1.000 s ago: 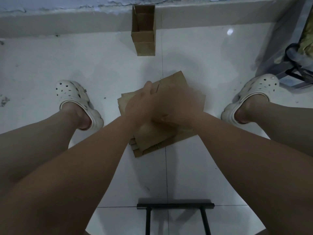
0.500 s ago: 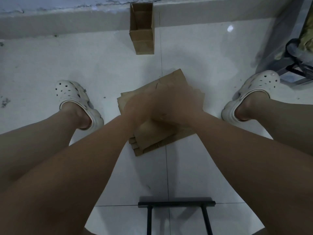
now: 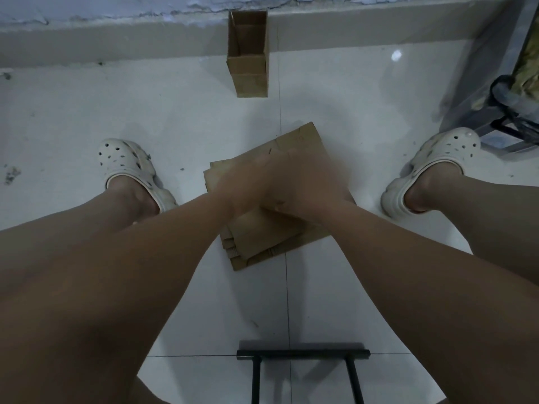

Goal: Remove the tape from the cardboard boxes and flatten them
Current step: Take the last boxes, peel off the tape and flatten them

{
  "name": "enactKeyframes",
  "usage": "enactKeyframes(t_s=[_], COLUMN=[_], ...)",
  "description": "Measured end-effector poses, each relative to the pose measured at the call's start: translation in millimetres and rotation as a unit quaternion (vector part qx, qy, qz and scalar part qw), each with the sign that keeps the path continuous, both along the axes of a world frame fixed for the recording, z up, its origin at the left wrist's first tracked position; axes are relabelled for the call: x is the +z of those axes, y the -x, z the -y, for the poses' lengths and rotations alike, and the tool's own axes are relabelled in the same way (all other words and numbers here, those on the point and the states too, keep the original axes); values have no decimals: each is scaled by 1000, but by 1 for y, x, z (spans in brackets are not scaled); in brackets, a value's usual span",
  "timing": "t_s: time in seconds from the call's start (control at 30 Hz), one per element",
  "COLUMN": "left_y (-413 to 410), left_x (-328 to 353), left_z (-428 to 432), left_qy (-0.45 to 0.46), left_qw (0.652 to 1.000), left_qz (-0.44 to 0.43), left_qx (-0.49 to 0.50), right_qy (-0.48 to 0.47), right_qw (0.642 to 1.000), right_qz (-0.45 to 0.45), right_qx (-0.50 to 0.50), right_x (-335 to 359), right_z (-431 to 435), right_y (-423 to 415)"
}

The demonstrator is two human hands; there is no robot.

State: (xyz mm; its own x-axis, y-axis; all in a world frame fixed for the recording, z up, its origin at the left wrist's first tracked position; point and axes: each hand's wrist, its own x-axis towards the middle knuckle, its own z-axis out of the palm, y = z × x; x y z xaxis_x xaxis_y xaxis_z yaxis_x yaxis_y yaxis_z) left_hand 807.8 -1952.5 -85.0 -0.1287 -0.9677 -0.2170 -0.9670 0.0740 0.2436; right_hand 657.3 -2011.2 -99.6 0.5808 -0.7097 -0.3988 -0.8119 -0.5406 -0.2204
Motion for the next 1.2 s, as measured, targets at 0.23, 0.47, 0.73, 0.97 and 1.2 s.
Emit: enactKeyframes(t_s=[0.23,0.47,0.73,0.97,1.2], left_y=[25,21,20,16,22], left_x=[1,14,36,40,46], left_z=[-10,-1,21,21,26], left_qy=[-8,-133,-189,-207,-234], left_qw=[908,885,946,953,951], left_qz=[-299,-256,-71,-35,-15], left_qx=[295,364,254,216,202], right_qy=[-9,2,14,15,15], right_qw=[1000,1000,1000,1000,1000], right_qz=[7,9,4,1,-7], right_qx=[-9,-4,-6,-6,-8], right_x=[4,2,-7,-8,-8], right_z=[8,3,1,-2,-1], right_y=[3,1,1,-1,0])
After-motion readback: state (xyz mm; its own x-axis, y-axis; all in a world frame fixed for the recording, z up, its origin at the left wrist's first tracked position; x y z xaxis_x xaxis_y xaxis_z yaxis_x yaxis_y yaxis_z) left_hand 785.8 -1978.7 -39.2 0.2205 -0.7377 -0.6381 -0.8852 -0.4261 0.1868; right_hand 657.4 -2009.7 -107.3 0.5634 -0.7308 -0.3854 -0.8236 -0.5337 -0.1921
